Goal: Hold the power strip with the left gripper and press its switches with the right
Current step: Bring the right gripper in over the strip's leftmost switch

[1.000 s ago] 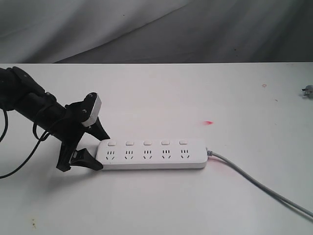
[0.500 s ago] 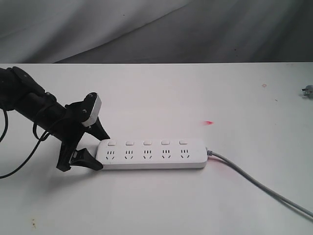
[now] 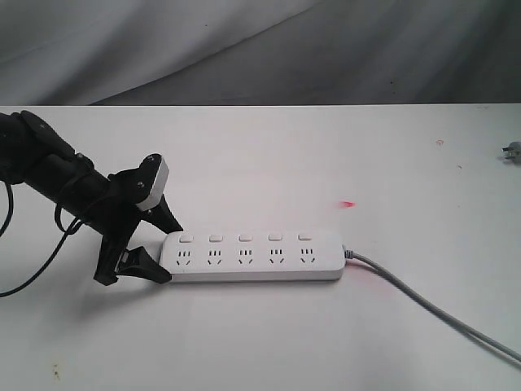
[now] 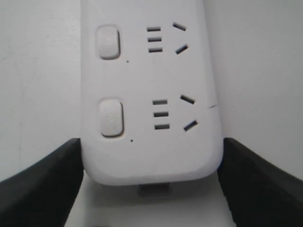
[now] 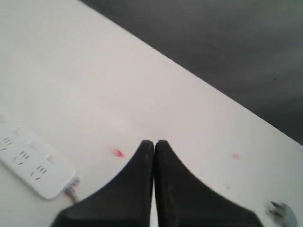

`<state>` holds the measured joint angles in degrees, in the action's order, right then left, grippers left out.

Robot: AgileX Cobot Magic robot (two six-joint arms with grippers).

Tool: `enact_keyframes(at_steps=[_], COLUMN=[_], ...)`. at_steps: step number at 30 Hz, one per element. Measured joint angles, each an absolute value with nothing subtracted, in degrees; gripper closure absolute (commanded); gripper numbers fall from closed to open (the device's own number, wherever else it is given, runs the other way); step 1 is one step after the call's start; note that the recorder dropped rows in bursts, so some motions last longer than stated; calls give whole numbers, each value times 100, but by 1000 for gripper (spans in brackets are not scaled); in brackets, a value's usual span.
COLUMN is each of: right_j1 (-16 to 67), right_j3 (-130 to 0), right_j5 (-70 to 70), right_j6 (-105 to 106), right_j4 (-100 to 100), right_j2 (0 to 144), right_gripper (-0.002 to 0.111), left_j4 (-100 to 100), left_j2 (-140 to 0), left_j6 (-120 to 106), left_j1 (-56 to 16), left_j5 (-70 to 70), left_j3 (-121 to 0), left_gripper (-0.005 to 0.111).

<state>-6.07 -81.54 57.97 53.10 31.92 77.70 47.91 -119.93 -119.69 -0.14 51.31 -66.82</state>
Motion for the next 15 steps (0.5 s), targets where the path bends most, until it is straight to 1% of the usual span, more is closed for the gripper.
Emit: enact_keyframes(at_steps=[2, 5, 8, 9, 11, 14, 15], right_j1=[-607, -563, -440, -377, -206, 132, 263], right_j3=[-8177, -8177, -8177, -8177, -8177, -8177, -8177], right_j5=[6219, 6784, 6739, 6658, 6383, 6050, 5966], right_j6=[6054, 6609, 6777, 6803, 6919, 7284, 7398], right_j4=[3821, 4453, 4666, 4666, 4675, 4689, 4706], right_j2=[8105, 8694, 9220, 9353, 9649, 9983, 10091], right_gripper=[108, 108, 108, 106, 97, 74, 68], left_j4=[4791, 4791, 4791, 4791, 4791, 4791, 4791], left_j2=[-11993, -11993, -11993, -11993, -11993, -11993, -11993], left_j6=[-11969, -11969, -11969, -11969, -11969, -11969, -11969], left_j1=[-14, -14, -14, -14, -14, -14, -14], left_j5=[5120, 5120, 5120, 5120, 5120, 5120, 5120], left_j3=[-6682, -6682, -6682, -6682, -6682, -6682, -6682], left_gripper=[55, 55, 55, 55, 55, 55, 55])
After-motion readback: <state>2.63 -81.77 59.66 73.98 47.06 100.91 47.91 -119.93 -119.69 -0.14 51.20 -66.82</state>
